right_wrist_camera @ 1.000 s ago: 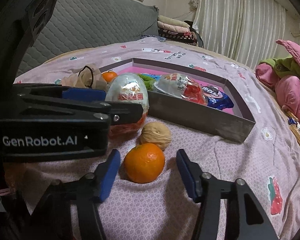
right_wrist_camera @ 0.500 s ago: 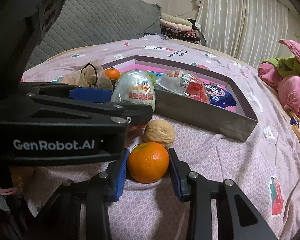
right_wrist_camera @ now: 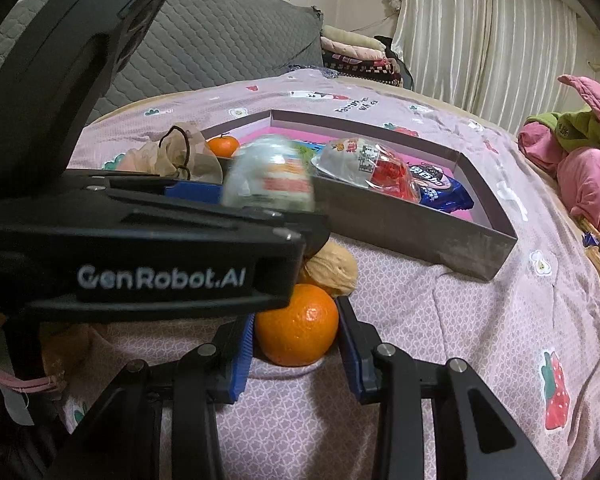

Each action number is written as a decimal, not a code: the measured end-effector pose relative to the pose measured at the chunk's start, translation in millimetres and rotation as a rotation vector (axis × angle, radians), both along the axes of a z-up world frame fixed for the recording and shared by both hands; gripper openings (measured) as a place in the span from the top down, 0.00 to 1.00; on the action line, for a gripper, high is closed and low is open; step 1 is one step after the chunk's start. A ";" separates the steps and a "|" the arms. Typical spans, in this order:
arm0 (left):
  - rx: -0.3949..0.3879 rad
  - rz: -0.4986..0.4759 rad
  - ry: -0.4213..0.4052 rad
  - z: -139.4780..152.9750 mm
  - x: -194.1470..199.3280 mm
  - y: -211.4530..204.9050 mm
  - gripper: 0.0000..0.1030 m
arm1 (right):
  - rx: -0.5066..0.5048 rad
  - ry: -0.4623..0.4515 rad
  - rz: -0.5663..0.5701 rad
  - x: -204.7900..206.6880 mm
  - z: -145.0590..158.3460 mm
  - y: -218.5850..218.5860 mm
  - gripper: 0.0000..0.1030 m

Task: Organize objects
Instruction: 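Grasp a mandarin orange with the right tool while the left tool approaches the wrapped egg, then grasp the plastic-wrapped egg with the left tool, then carry the wrapped egg and orange over the grey tray with both tools, then lower and release the orange with the right tool while the left tool releases the wrapped egg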

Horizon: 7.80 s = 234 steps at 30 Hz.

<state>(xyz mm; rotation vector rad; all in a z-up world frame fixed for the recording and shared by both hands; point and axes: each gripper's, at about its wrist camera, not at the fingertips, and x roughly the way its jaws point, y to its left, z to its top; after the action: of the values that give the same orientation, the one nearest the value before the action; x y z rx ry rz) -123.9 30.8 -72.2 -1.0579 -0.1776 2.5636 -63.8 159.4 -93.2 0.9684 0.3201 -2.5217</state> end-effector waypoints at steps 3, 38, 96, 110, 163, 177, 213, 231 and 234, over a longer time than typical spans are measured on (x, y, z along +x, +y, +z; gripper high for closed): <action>0.011 0.002 -0.005 -0.4 -1.3 -1.9 0.47 | 0.000 0.001 0.001 0.0 -0.1 0.0 0.63; 0.031 -0.008 0.164 52.8 43.8 -26.5 0.48 | -0.096 0.104 -0.044 4.2 26.2 21.8 0.63; -0.020 0.108 0.268 94.9 9.9 -76.3 0.48 | -0.167 0.277 -0.068 -49.5 95.5 40.3 0.63; -0.037 0.096 0.301 103.8 -10.7 -65.6 0.48 | -0.169 0.307 -0.066 -63.2 102.5 39.4 0.63; -0.080 -0.008 0.173 45.1 -47.8 -30.1 0.48 | -0.082 0.198 -0.130 -82.4 68.8 53.4 0.63; -0.095 -0.015 0.171 39.8 -49.1 -26.1 0.48 | -0.083 0.095 -0.153 -94.5 50.5 59.4 0.63; -0.158 0.011 0.128 21.5 -59.8 -23.2 0.47 | -0.065 0.027 -0.146 -103.6 33.6 53.9 0.63; -0.144 0.015 0.073 21.7 -61.3 -28.0 0.46 | -0.106 -0.009 -0.146 -105.1 30.5 58.7 0.63; -0.128 0.017 0.039 18.9 -64.0 -31.2 0.45 | -0.112 -0.016 -0.147 -105.6 30.8 60.0 0.63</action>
<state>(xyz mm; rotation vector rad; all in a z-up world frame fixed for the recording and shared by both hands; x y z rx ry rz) -187.9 -0.4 -53.3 -1.0551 -0.0125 2.6386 -169.3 219.4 -62.4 1.0004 0.1042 -2.6302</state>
